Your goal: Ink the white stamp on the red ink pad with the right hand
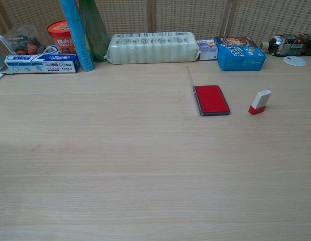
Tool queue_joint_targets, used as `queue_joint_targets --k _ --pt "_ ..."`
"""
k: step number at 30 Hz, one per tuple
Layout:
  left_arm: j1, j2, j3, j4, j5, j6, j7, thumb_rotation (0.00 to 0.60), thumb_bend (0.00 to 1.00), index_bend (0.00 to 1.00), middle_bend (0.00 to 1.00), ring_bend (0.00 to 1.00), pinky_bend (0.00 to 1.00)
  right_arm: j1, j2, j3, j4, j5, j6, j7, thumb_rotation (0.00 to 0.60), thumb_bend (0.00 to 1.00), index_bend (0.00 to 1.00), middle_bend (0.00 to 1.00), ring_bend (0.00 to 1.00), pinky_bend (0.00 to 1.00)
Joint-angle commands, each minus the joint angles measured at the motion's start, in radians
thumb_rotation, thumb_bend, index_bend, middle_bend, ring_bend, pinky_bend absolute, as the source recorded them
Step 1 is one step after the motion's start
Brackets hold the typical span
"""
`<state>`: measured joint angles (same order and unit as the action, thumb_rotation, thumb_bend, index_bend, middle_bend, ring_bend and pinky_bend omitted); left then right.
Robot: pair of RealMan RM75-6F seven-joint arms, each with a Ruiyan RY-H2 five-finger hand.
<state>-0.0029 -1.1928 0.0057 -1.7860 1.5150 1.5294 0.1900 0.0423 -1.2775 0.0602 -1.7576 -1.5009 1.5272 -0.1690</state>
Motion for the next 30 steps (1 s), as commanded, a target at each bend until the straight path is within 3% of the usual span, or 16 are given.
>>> queue_joint_targets --k 1,11,18,20,26,30 --pt "-0.002 -0.001 -0.001 -0.001 -0.002 -0.004 0.004 0.039 0.16 0.38 0.44 0.35 0.17 0.000 -0.002 0.001 0.003 0.003 -0.001 0.002 0.524 0.33 0.46 0.51 0.52 0.54" --pt "-0.006 0.001 0.000 -0.011 0.001 -0.008 0.013 0.040 0.16 0.38 0.44 0.35 0.17 0.005 0.001 0.006 0.003 0.007 -0.012 0.044 0.524 0.33 0.46 0.51 0.52 0.53" --pt "-0.001 0.016 -0.001 -0.018 0.009 0.006 0.007 0.037 0.16 0.38 0.44 0.35 0.17 0.043 0.034 0.045 -0.040 -0.013 -0.028 0.097 0.526 0.34 0.43 0.51 0.54 0.55" --pt "-0.002 0.018 0.000 -0.019 0.010 0.005 0.007 0.035 0.16 0.38 0.44 0.35 0.17 0.070 0.047 0.071 -0.062 -0.010 -0.049 0.124 0.525 0.34 0.40 0.56 0.63 0.61" --pt "-0.002 0.022 0.001 -0.020 0.014 0.005 0.010 0.039 0.16 0.38 0.44 0.35 0.17 0.178 0.087 0.171 -0.110 0.057 -0.166 0.211 0.526 0.34 0.26 0.84 0.97 0.95" --pt "-0.003 0.024 -0.002 -0.016 0.003 0.001 0.008 0.039 0.16 0.38 0.44 0.35 0.17 0.277 0.111 0.232 -0.106 0.149 -0.315 0.256 0.526 0.33 0.26 0.92 1.00 1.00"
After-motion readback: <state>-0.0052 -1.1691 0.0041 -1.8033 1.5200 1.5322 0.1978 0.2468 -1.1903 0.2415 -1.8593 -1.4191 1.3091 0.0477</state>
